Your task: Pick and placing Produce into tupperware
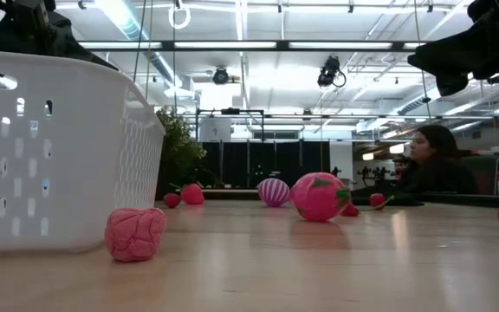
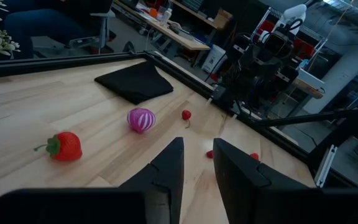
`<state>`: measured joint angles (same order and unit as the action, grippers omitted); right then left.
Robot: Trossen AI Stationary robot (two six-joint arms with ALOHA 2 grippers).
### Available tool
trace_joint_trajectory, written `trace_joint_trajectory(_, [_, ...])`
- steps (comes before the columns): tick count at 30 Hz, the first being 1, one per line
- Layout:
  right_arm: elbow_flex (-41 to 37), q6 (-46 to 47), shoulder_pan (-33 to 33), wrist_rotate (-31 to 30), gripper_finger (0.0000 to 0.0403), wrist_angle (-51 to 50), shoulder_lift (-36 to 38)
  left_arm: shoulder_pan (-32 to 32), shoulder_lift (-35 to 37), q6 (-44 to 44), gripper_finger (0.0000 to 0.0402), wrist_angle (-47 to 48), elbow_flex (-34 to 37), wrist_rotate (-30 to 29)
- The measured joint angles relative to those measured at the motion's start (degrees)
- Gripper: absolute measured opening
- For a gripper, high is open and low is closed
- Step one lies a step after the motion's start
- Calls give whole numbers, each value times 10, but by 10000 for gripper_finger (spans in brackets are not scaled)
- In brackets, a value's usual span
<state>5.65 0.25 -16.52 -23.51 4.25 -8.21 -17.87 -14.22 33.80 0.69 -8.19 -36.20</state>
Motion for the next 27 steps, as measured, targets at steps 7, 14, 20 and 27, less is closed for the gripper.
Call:
trace_joint_trajectory(7, [0,0,0,0,123,0,0,0,0,0,87,0,0,0])
trace_joint_trajectory(14, [0,0,0,0,123,0,0,0,0,0,86,0,0,0])
trace_joint_trajectory(20, [0,0,0,0,123,0,0,0,0,0,93,0,0,0])
trace_joint_trajectory(27, [0,0,0,0,123,0,0,0,0,0,94,0,0,0])
